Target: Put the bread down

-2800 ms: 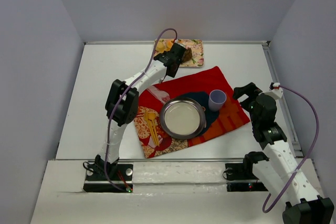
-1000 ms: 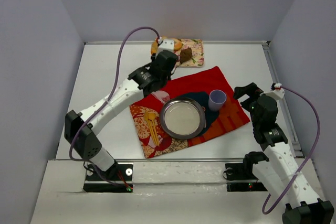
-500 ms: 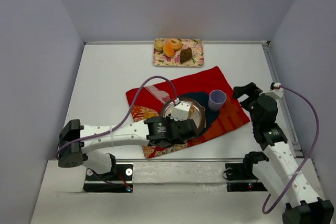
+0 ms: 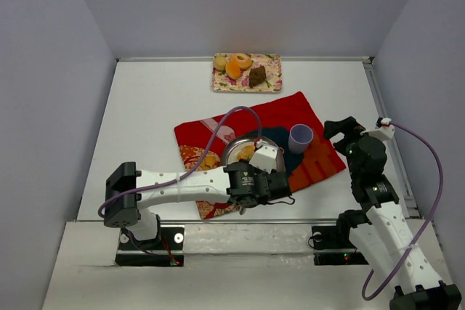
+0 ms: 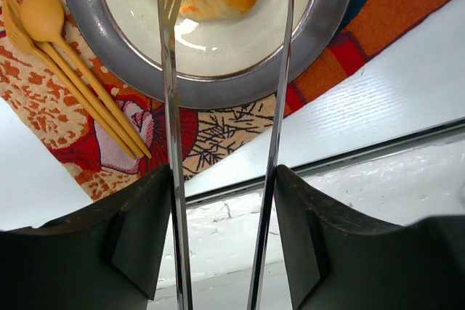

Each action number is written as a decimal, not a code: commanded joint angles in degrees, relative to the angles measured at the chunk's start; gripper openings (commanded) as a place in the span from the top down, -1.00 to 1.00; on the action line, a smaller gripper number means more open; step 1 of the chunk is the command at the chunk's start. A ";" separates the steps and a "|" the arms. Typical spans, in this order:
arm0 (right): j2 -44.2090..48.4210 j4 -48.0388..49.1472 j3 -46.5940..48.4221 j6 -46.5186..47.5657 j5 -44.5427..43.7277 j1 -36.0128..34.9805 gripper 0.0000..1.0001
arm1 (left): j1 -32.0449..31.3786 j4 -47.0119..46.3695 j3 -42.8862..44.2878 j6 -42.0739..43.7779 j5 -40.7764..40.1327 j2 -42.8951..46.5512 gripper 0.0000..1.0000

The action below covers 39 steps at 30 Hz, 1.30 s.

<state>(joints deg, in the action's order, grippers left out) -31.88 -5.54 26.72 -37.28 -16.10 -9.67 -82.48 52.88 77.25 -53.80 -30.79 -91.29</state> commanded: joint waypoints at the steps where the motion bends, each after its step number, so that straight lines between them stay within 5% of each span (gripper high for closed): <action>1: -0.46 2.64 0.35 0.89 -0.51 0.18 -0.99 | -0.23 3.28 3.78 -0.25 -4.02 1.81 -0.31; 12: -0.47 2.55 0.35 1.07 -0.51 0.18 -0.99 | 5.12 3.64 8.09 -0.17 -12.27 5.94 -0.13; 16: -0.29 2.55 0.35 0.89 -0.69 0.18 -0.99 | 13.46 -10.22 6.78 11.67 -11.59 9.28 -0.12; 19: -0.64 2.55 0.35 0.98 -0.95 0.18 -0.99 | 22.77 -29.78 3.79 25.82 -0.46 11.22 -0.13; 22: -1.17 2.64 0.44 0.80 -1.48 0.18 -0.99 | 30.41 -34.24 5.27 32.43 8.28 8.69 -0.12; 33: -3.54 2.82 0.97 1.33 -3.24 0.18 -0.99 | 44.24 -26.26 38.65 47.90 24.53 -21.35 -0.01; 39: -3.54 2.82 0.88 1.24 -4.29 0.18 -0.99 | 47.14 -18.70 56.77 51.86 22.17 -34.73 -0.08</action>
<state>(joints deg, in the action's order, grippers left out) -35.68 -5.52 26.50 -36.86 -18.46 -9.67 -36.67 28.97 125.75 -7.20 -10.20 -123.13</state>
